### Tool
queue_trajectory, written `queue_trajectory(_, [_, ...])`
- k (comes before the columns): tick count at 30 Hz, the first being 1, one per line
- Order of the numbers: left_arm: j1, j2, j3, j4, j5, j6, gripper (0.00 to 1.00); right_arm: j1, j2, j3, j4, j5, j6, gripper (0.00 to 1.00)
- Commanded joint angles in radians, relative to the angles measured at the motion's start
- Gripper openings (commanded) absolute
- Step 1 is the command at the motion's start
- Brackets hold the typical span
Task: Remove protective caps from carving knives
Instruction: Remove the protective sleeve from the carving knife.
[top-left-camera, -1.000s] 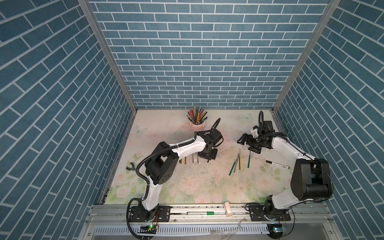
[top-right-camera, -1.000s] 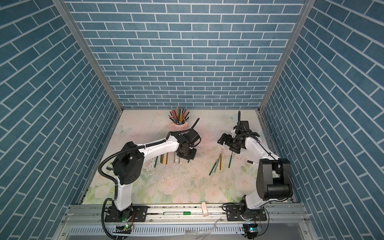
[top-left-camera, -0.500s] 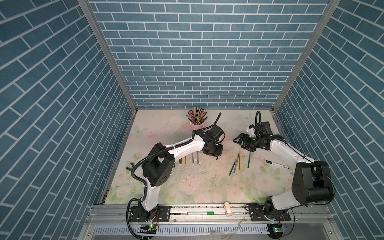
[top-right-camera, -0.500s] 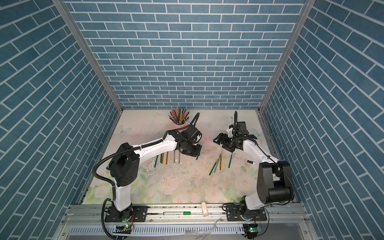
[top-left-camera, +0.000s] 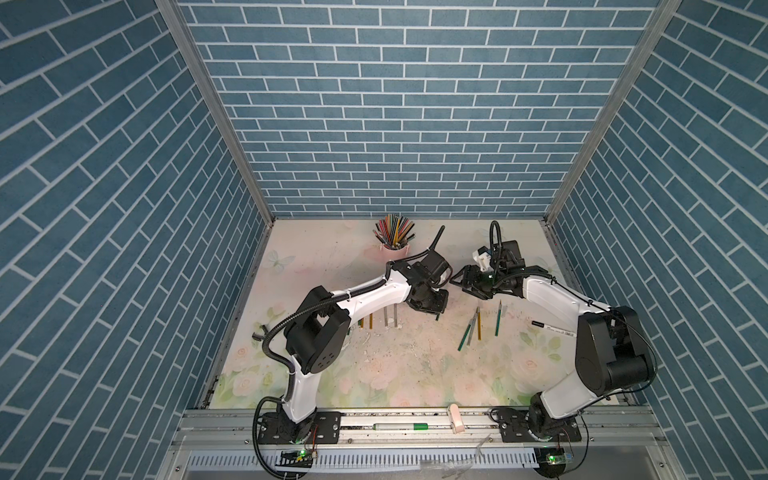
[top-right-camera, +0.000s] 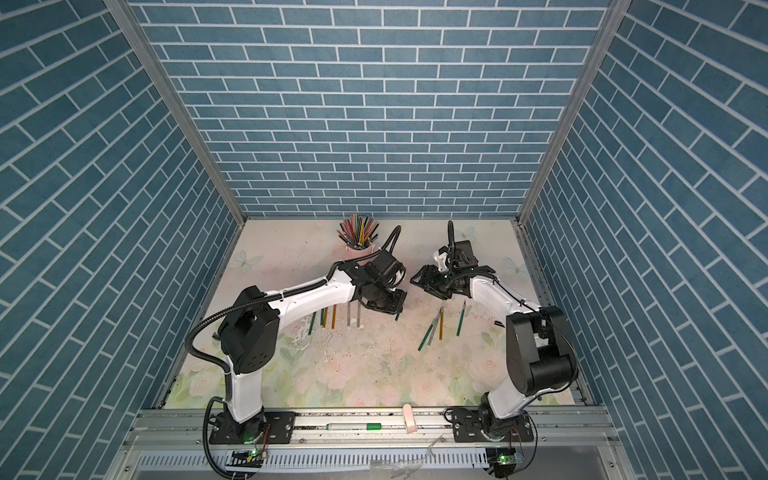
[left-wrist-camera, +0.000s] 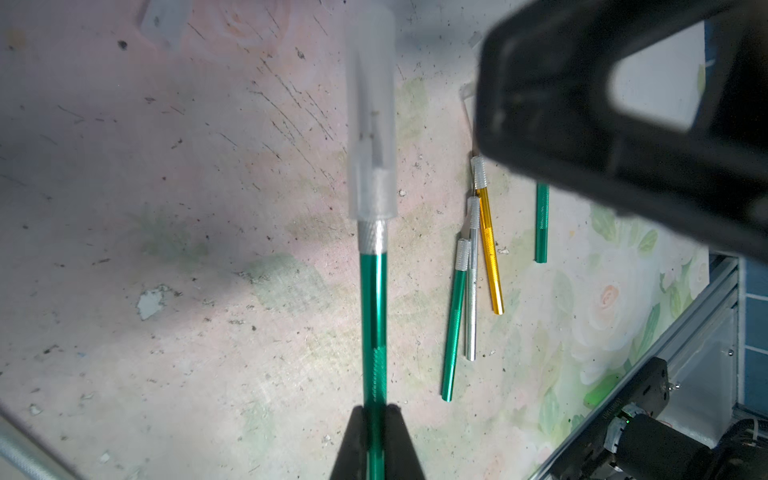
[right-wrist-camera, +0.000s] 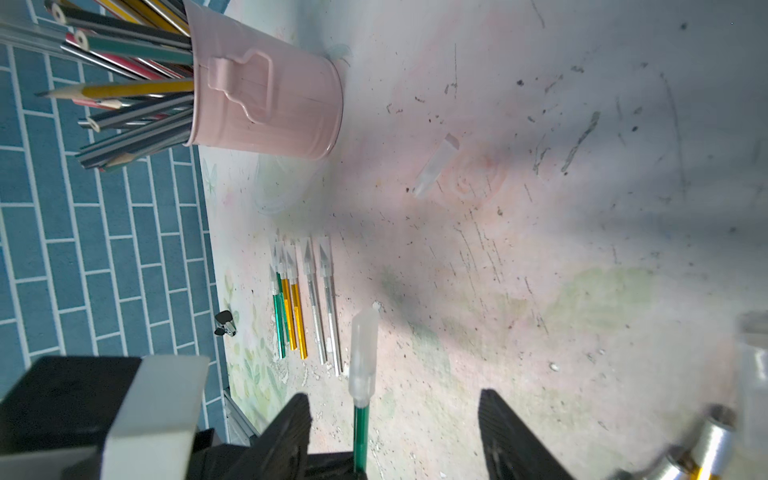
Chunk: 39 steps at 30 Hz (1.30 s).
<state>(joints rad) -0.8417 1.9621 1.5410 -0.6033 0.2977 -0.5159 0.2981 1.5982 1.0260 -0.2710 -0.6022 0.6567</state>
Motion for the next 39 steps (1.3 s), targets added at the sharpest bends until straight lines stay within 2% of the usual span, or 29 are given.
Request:
queue_trajectory(1, [-0.007,0.013,0.024,0.007,-0.005,-0.008,0.09,0.022,0.029,0.032,0.030,-0.004,0.030,0.61])
queue_trajectory(22, [-0.011,0.016,0.028,-0.002,-0.022,-0.003,0.09,0.058,0.078,0.030,0.107,-0.001,0.075,0.25])
queue_trajectory(39, [-0.013,0.022,0.031,0.001,-0.024,-0.001,0.09,0.065,0.095,0.026,0.130,-0.018,0.092,0.13])
